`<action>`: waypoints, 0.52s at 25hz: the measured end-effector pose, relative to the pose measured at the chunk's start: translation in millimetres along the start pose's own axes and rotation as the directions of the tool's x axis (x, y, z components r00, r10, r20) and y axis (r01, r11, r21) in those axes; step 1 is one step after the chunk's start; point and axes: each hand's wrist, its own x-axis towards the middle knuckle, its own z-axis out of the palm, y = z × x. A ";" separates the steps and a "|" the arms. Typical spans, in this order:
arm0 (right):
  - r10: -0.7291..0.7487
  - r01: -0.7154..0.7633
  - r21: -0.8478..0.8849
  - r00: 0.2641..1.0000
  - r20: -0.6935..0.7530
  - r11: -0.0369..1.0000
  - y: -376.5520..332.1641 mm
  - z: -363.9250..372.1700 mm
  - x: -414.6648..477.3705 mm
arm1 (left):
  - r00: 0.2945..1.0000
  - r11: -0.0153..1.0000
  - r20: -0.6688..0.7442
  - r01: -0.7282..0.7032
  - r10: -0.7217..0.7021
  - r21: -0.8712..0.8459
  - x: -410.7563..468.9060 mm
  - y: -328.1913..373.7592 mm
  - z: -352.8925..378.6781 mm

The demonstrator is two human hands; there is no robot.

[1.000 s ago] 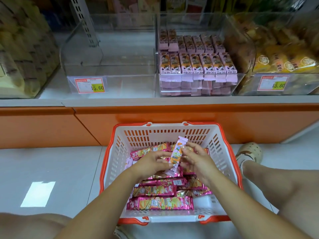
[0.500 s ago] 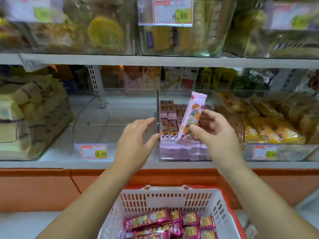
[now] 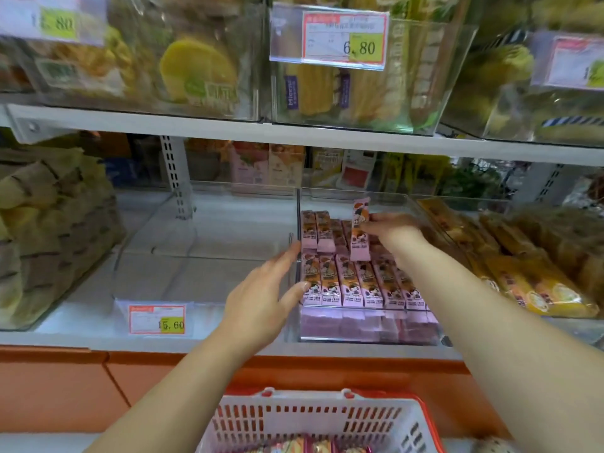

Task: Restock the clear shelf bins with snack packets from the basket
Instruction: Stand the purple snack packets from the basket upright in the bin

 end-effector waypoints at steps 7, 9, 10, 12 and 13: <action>-0.067 0.063 -0.166 0.998 -0.017 0.984 10.8 36.5 33.1 | 1.000 0.999 0.008 0.009 -0.009 0.032 -1.0 -1.0 0.4; -0.135 0.131 -0.266 0.991 0.002 0.955 9.4 38.6 29.0 | 1.000 0.999 0.003 0.006 -0.006 0.037 -0.8 -2.8 0.3; -0.152 0.149 -0.283 0.988 0.012 0.947 9.8 38.2 27.4 | 1.000 0.999 0.010 0.010 -0.011 0.042 -1.5 -2.8 0.0; -0.166 0.165 -0.259 0.986 0.017 0.952 11.1 34.6 23.2 | 0.999 0.999 0.029 0.027 -0.028 0.044 -1.6 -2.3 1.9; -0.175 0.167 -0.227 0.984 -0.013 0.959 10.0 31.2 17.7 | 0.999 0.999 0.033 0.033 -0.034 0.026 -0.6 -1.0 1.6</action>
